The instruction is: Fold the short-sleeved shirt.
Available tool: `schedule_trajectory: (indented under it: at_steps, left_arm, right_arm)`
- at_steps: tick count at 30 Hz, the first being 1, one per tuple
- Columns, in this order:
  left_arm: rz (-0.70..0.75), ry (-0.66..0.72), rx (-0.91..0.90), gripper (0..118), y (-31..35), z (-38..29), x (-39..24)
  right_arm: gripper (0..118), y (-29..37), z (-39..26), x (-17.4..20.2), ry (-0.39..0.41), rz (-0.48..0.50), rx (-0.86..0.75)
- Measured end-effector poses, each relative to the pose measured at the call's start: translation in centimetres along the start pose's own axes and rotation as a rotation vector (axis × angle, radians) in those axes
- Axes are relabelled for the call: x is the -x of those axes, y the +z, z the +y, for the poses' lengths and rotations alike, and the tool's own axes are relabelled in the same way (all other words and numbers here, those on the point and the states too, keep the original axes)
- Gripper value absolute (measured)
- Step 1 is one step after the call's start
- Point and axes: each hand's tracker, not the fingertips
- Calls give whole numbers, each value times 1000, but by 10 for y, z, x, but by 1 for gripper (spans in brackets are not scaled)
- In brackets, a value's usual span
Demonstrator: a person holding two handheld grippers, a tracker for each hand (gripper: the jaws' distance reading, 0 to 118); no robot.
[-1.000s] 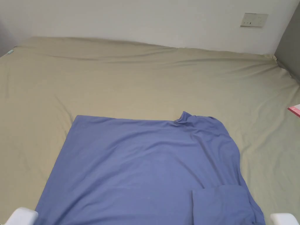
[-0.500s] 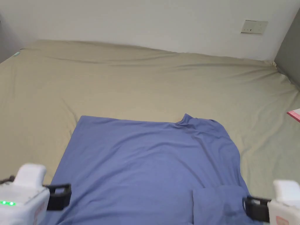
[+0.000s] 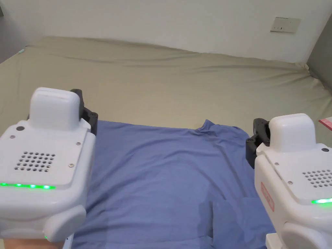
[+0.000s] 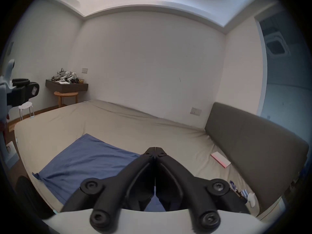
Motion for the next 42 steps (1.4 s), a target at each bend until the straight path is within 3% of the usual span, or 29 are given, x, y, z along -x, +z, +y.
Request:
schedule_trajectory:
  at_steps: [9, 14, 17, 18, 19, 20, 21, 22, 23, 29, 32, 34, 36, 37, 39, 42]
  left_arm:
    - [-29, -61, 44, 0, 0, -2, -3]
    - [-104, -66, 239, 0, -18, -33, 13]
    - [-72, -144, 382, 0, -26, -79, 25]
    - [-83, -156, 442, 5, -28, -95, 30]
    - [-91, -154, 518, 18, -31, -114, 37]
    - [-105, -126, 611, 42, -32, -135, 44]
    - [-113, -98, 688, 86, -35, -152, 50]
    - [-118, -76, 788, 108, -38, -174, 58]
    - [-106, -53, 850, 116, -39, -193, 64]
    - [13, -4, 1031, 111, -34, -255, 88]
    - [-32, 37, 1086, 62, -34, -262, 91]
    - [-122, 113, 1087, 56, -35, -259, 84]
    - [-158, 19, 1081, 19, -35, -254, 70]
    - [-178, -19, 1082, 10, -36, -254, 63]
    - [-142, -78, 1066, 10, -38, -251, 61]
    - [-82, 20, 952, 10, -32, -238, 66]
  right_arm:
    - [2, -4, -1, 5, -4, 37, 9]
    - [2, -11, -8, 1, -19, 45, 37]
    - [2, -13, -17, -5, -31, 45, 69]
    - [2, -13, -20, -6, -35, 43, 81]
    - [2, -14, -24, -9, -41, 41, 97]
    - [2, -15, -28, -12, -46, 40, 113]
    - [2, -15, -32, -14, -50, 38, 127]
    - [2, -16, -36, -17, -56, 34, 142]
    - [2, -17, -40, -20, -58, 29, 159]
    - [2, -17, -59, -35, -55, 0, 236]
    - [2, -16, -62, -41, -65, -14, 260]
    - [2, -15, -62, -45, -73, -26, 265]
    - [2, -14, -61, -47, -80, -35, 266]
    - [2, -13, -60, -49, -83, -40, 265]
    - [2, -12, -59, -53, -89, -47, 265]
    - [2, -11, -67, -64, -103, -54, 295]
